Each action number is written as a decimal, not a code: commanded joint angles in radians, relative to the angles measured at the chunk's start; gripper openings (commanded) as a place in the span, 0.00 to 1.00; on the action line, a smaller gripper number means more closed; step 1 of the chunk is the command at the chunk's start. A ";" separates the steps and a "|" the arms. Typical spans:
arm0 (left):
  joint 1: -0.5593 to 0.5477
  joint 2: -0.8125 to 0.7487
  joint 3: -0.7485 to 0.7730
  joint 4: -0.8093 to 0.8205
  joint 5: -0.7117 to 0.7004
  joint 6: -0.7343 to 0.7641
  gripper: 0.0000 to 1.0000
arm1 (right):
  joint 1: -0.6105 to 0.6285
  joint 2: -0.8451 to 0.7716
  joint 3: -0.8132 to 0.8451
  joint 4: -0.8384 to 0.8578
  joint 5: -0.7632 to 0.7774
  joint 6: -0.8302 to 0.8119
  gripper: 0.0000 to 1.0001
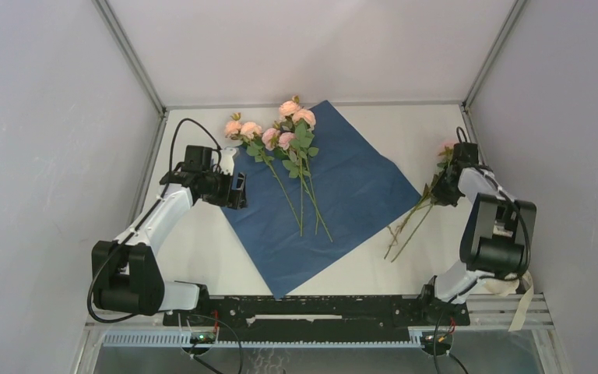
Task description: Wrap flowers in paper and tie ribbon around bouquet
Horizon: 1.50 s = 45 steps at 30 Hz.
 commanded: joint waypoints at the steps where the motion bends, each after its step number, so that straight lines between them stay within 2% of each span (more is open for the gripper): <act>1: 0.006 -0.021 -0.013 0.013 0.002 0.018 0.80 | 0.005 -0.198 0.051 -0.067 0.137 -0.042 0.00; 7: 0.006 -0.026 -0.013 0.013 0.011 0.018 0.80 | 0.052 -0.350 0.181 -0.197 0.287 -0.086 0.08; 10: 0.006 -0.035 -0.013 0.013 0.010 0.018 0.80 | 0.090 -0.389 0.251 -0.251 0.308 -0.089 0.00; 12: 0.006 -0.039 -0.014 0.014 0.012 0.020 0.80 | 0.141 -0.425 0.278 -0.257 0.308 -0.078 0.00; 14: 0.006 -0.040 -0.015 0.017 0.012 0.020 0.80 | 0.234 -0.462 0.290 -0.211 0.264 -0.052 0.00; 17: 0.006 -0.036 -0.014 0.017 0.011 0.019 0.80 | 0.460 -0.449 0.292 -0.023 0.076 -0.017 0.00; 21: 0.006 -0.036 -0.013 0.013 0.004 0.019 0.80 | 0.694 -0.218 0.396 0.141 -0.078 0.017 0.00; 24: 0.006 -0.044 -0.013 0.013 -0.004 0.022 0.80 | 0.801 0.055 0.639 0.052 -0.014 0.011 0.00; 26: 0.006 -0.046 -0.016 0.016 -0.003 0.022 0.80 | 0.840 0.225 0.841 -0.022 0.071 0.018 0.00; 28: 0.007 -0.040 -0.017 0.019 -0.003 0.022 0.80 | 0.855 0.375 0.977 -0.064 0.076 0.028 0.01; 31: 0.006 -0.028 -0.017 0.017 0.001 0.023 0.80 | 0.861 0.533 1.107 -0.115 0.095 0.050 0.10; 34: 0.006 -0.019 -0.018 0.019 0.004 0.025 0.80 | 0.855 0.627 1.165 -0.151 0.070 0.043 0.44; 36: 0.006 -0.016 -0.017 0.019 0.005 0.025 0.80 | 0.853 0.631 1.178 -0.190 0.057 0.022 0.60; 37: 0.006 -0.015 -0.017 0.019 0.006 0.025 0.80 | 0.853 0.614 1.169 -0.208 0.073 0.010 0.65; 40: 0.006 -0.013 -0.017 0.018 0.005 0.022 0.80 | 0.845 0.487 1.059 -0.216 0.166 -0.015 0.71; 45: 0.007 -0.028 -0.017 0.018 0.003 0.025 0.80 | 0.748 0.132 0.584 -0.100 0.272 0.032 0.72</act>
